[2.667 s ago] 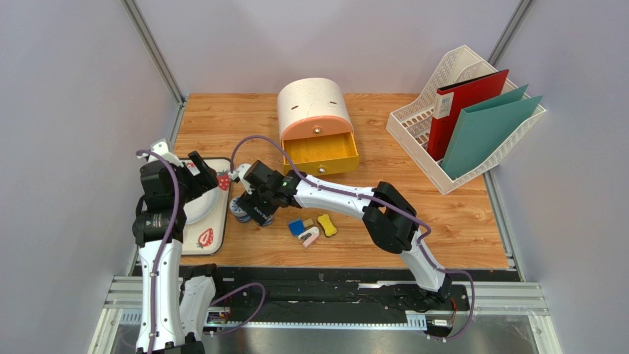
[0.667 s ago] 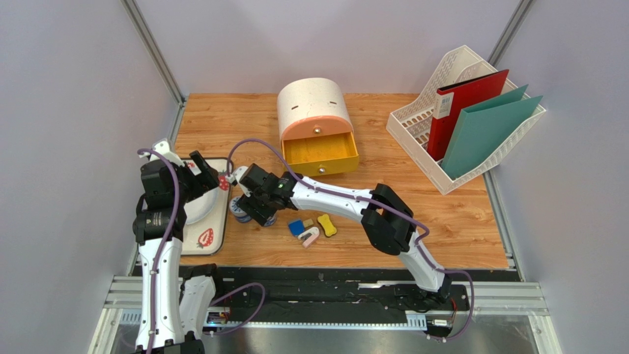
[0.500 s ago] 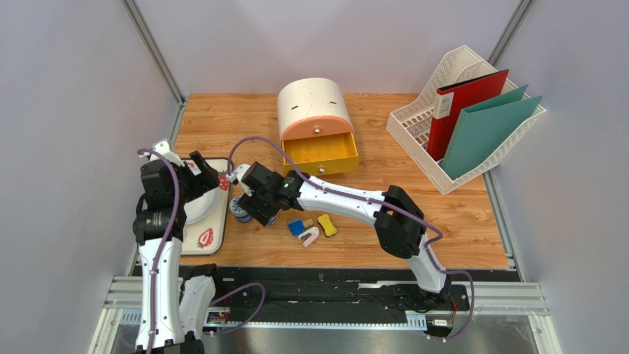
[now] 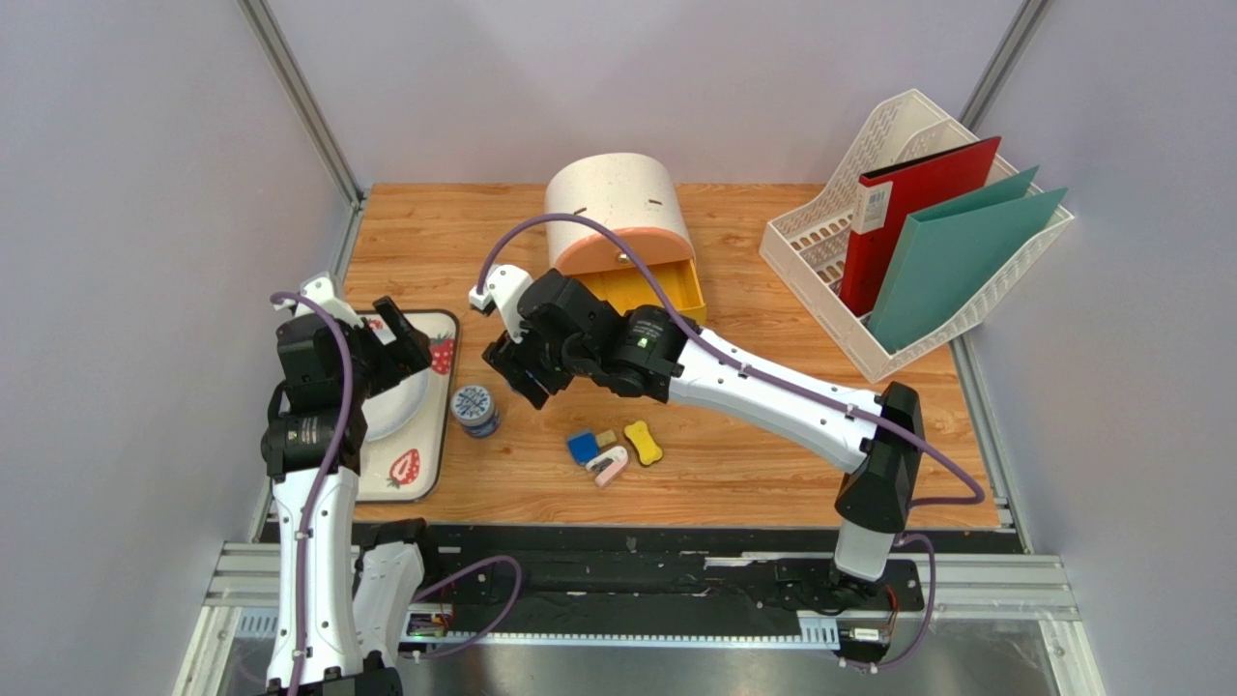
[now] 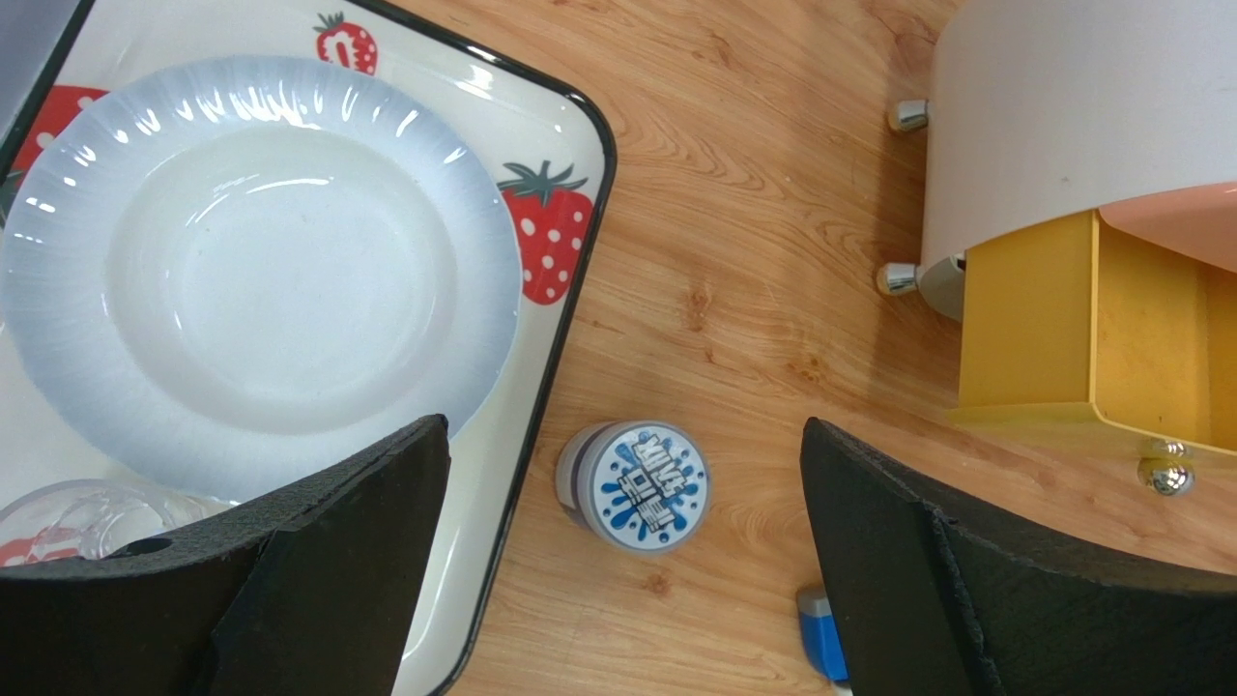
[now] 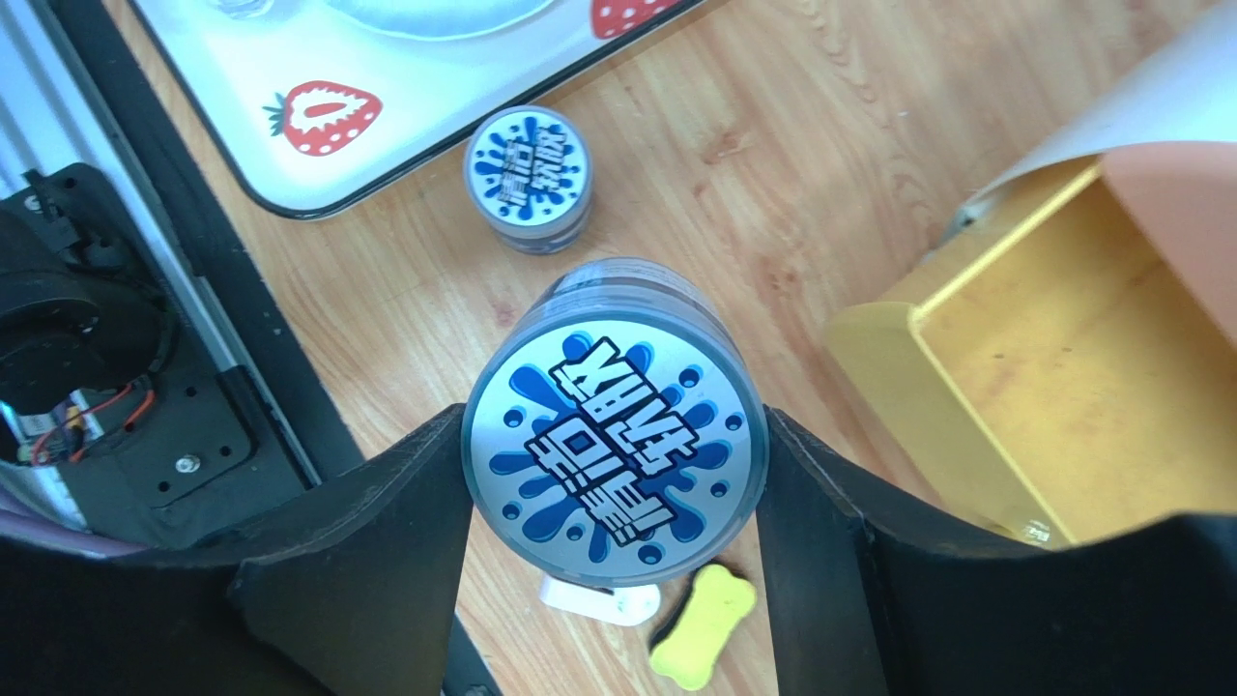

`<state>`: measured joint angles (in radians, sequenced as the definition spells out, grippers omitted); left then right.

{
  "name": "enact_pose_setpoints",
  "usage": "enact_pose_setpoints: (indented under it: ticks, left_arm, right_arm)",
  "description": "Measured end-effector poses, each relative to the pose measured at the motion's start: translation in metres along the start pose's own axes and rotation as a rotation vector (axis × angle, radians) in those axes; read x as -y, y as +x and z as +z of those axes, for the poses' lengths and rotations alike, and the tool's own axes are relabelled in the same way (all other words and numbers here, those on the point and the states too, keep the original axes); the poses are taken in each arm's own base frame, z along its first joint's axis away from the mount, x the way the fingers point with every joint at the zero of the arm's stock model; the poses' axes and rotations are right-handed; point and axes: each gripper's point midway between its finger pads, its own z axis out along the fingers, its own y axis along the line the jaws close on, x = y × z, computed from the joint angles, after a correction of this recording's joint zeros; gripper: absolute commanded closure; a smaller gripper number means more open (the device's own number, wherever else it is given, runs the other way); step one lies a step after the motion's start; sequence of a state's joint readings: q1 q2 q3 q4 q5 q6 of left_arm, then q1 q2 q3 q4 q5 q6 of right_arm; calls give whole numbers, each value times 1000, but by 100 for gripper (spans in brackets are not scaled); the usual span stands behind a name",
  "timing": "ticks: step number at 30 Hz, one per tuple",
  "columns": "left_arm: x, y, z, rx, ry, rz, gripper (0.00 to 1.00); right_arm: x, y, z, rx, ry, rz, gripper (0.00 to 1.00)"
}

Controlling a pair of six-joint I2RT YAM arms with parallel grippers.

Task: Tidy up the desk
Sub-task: Pick up the stationery from the center of the board, then place the stationery in the drawer.

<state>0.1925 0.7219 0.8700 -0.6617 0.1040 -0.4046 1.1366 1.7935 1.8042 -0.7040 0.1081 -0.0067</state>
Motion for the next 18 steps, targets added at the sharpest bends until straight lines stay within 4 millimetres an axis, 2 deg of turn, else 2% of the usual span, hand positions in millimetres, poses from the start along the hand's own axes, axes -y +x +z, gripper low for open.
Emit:
enact_pose_setpoints:
  ticks: [6,14,18]
  left_arm:
    - [0,0,0,0,0,0,1]
    - [0,0,0,0,1,1,1]
    - [1,0,0,-1,3,2,1]
  right_arm:
    - [24,-14,-12,18,75,-10,93]
    - [87,-43,-34,82,203,58,92]
    - [116,-49,-42,93,253,101,92]
